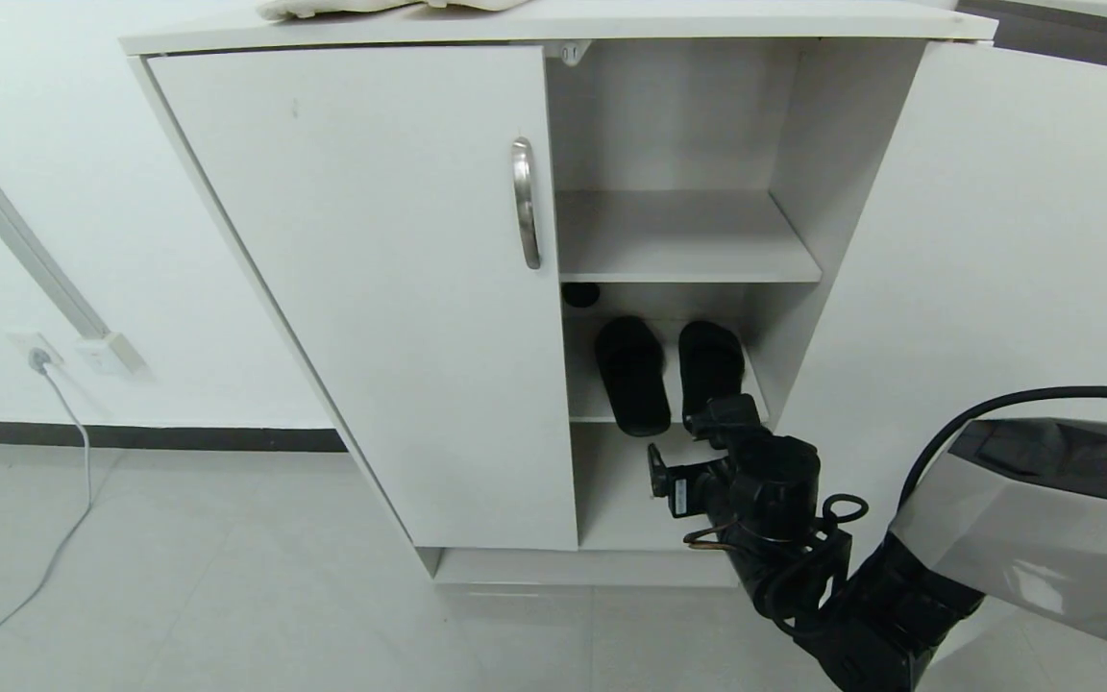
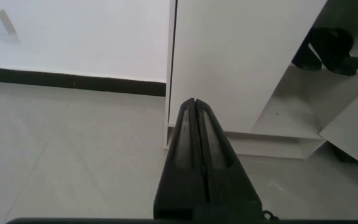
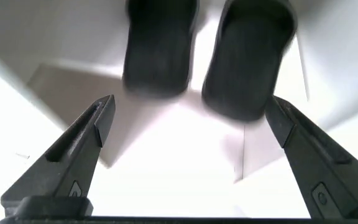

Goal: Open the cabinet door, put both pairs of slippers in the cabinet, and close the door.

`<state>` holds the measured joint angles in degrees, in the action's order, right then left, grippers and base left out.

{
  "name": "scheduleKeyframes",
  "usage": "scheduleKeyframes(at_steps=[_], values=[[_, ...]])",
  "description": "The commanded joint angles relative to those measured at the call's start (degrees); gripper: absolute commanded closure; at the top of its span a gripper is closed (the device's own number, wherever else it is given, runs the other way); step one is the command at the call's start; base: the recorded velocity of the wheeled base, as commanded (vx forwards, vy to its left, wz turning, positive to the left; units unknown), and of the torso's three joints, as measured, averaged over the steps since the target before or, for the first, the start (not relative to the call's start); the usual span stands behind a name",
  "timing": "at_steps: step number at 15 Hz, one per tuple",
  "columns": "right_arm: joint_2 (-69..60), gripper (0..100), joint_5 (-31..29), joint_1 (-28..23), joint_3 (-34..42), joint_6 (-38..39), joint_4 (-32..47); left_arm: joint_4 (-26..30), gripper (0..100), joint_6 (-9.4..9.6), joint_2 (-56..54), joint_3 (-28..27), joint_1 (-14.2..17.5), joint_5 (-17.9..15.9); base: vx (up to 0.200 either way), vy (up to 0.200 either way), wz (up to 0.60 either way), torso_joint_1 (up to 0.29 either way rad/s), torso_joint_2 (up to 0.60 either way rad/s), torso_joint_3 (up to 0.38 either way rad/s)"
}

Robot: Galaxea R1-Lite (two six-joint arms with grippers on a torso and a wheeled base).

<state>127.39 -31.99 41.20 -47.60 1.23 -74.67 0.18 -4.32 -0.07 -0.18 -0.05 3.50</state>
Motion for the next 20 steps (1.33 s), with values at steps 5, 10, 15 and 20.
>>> scheduleKeyframes(at_steps=[5, 10, 15, 20], values=[[0.8, 0, 0.0, 0.3, 0.0, 0.1, 0.0, 0.0, 100, 0.01, 0.1, 0.0, 0.0, 0.2, -0.080, 0.000, 0.00, 0.002, 0.00, 0.000], [0.8, 0, 0.0, 0.3, 0.0, 0.1, -0.6, 0.0, 100, 0.01, 0.1, 0.0, 0.0, 0.1, 0.000, 0.000, 0.00, 0.000, 0.00, 0.000], [0.8, 0, 0.0, 0.4, 0.1, 0.1, -0.6, 0.1, 100, 0.01, 0.1, -0.1, 0.0, -0.2, 0.000, 0.000, 0.00, 0.000, 0.00, 0.000], [0.8, 0, -0.5, 0.5, 0.8, 0.1, -0.7, 0.2, 100, 0.01, 0.1, -0.1, 0.0, -0.2, 0.000, 0.000, 0.00, 0.000, 0.00, 0.125]])
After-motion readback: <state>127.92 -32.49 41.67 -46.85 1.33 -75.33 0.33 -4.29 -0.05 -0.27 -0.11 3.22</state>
